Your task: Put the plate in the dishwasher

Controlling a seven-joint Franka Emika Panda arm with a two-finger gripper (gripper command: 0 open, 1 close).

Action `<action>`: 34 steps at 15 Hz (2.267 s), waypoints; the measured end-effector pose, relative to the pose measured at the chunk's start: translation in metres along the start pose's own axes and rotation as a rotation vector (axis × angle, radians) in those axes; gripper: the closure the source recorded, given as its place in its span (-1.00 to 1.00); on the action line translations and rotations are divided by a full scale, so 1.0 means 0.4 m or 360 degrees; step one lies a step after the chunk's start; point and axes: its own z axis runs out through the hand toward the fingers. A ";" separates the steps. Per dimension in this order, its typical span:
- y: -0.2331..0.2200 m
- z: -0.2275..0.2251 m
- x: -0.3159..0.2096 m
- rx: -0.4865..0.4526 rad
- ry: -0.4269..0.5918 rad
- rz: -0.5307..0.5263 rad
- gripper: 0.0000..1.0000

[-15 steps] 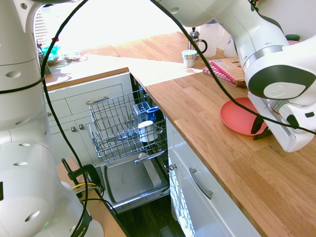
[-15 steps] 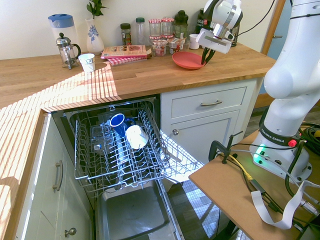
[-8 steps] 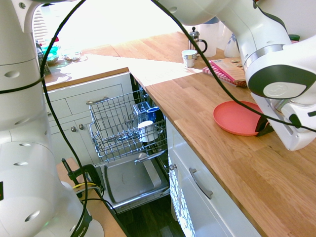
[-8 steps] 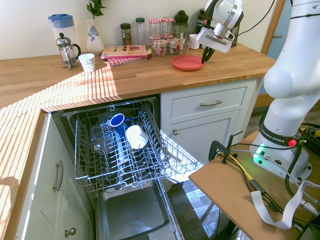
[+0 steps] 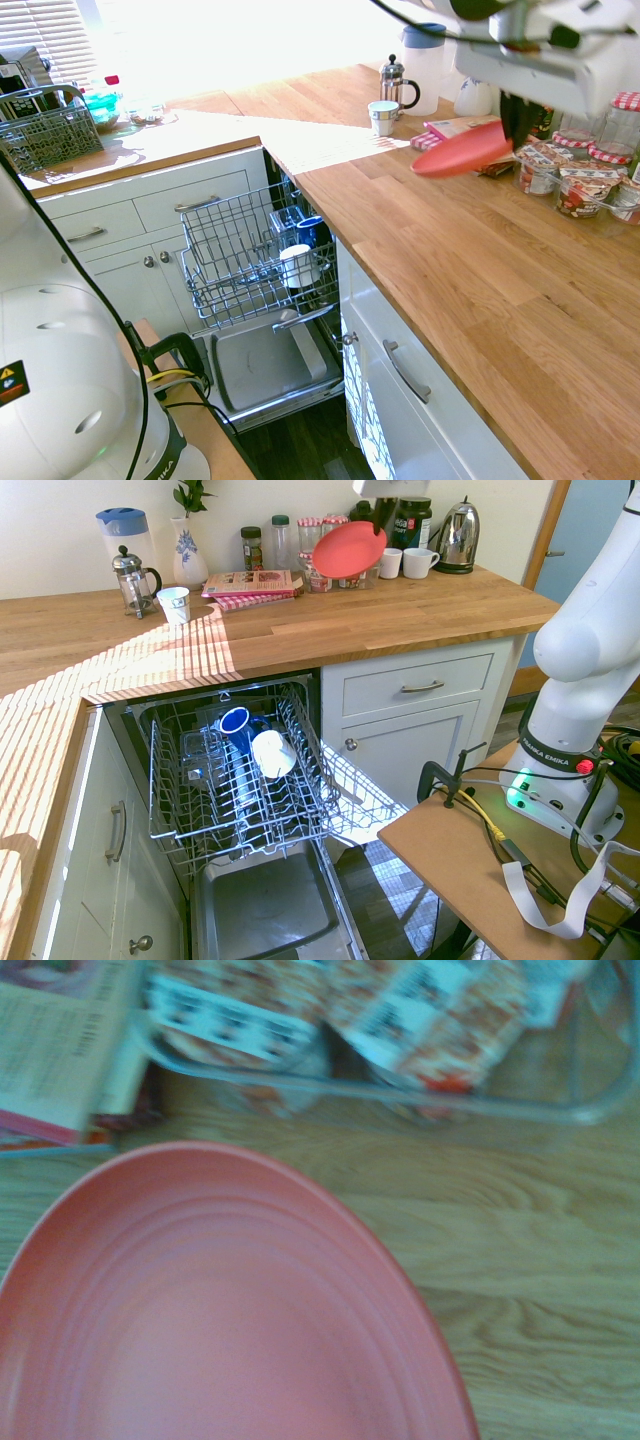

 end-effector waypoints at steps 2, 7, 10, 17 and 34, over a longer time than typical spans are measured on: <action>-0.201 -0.093 -0.165 -0.0071 0.0114 -0.0195 1.00; -0.524 -0.125 -0.858 -0.0220 0.0399 -0.0720 1.00; -0.542 0.019 -1.172 -0.0316 0.0621 -0.1018 1.00; -0.418 0.420 -1.759 -0.0566 0.1056 -0.1706 1.00; -0.525 0.624 -1.782 -0.0932 0.0492 -0.1848 -1.00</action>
